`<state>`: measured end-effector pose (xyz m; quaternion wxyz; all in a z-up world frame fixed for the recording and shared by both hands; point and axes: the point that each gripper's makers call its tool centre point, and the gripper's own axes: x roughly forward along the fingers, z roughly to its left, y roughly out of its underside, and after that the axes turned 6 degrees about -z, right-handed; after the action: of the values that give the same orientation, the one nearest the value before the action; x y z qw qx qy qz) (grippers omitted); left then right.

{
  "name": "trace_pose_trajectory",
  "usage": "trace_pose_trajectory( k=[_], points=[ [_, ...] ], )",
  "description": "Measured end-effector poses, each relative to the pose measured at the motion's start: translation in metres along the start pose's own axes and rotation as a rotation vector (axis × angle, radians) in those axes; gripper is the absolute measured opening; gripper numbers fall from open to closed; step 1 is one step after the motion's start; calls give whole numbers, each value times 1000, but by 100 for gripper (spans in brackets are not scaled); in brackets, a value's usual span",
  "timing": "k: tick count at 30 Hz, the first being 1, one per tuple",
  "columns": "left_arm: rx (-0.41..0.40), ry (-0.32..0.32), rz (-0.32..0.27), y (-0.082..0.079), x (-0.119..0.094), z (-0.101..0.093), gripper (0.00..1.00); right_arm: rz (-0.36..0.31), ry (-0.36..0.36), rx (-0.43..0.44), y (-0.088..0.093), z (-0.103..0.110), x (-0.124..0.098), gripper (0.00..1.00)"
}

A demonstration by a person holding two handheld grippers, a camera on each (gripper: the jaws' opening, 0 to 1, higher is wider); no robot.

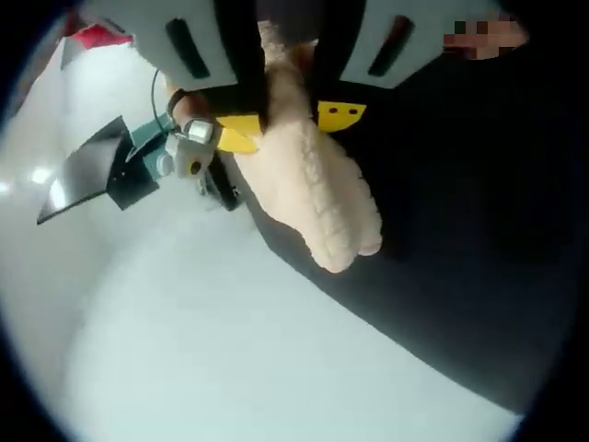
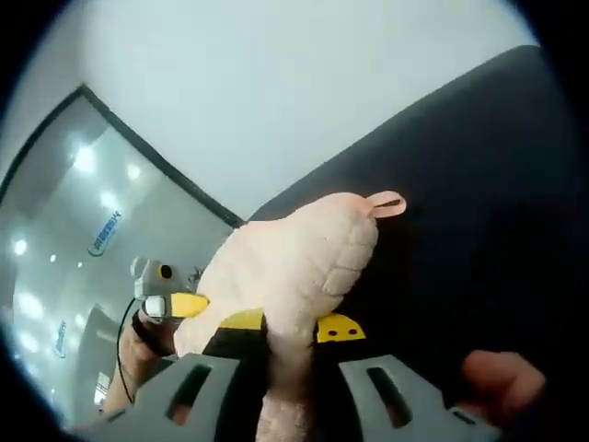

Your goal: Fold the towel on the table until its edges align and the towel forms a compact rectangular stack.

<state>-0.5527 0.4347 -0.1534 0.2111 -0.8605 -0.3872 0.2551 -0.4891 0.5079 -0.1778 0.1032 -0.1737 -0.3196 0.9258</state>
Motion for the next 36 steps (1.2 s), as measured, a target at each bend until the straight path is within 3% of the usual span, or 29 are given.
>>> trace_pose_trajectory(
  k=[8, 11, 14, 17, 21, 25, 30, 36],
  points=[
    [75, 57, 68, 69, 32, -55, 17, -34, 12, -33, 17, -16, -91, 15],
    [97, 116, 83, 89, 41, -75, 17, -42, 5, -43, 28, -25, -125, 15],
    [89, 141, 89, 108, 52, -86, 16, -56, 3, -46, 33, -31, -154, 15],
    [111, 149, 118, 131, 63, -94, 16, -50, 13, -113, 35, -41, -176, 15],
    [82, 178, 129, 148, 71, -102, 16, -38, -35, -28, 39, -47, -200, 15],
    [86, 181, 139, 163, 75, -112, 16, -8, -46, -95, 50, -51, -215, 15],
    [75, 198, 135, 171, 80, -121, 16, -25, -69, -69, 48, -50, -235, 15],
    [84, 211, 138, 185, 87, -127, 17, -36, -66, -109, 51, -59, -250, 15]
  ],
)
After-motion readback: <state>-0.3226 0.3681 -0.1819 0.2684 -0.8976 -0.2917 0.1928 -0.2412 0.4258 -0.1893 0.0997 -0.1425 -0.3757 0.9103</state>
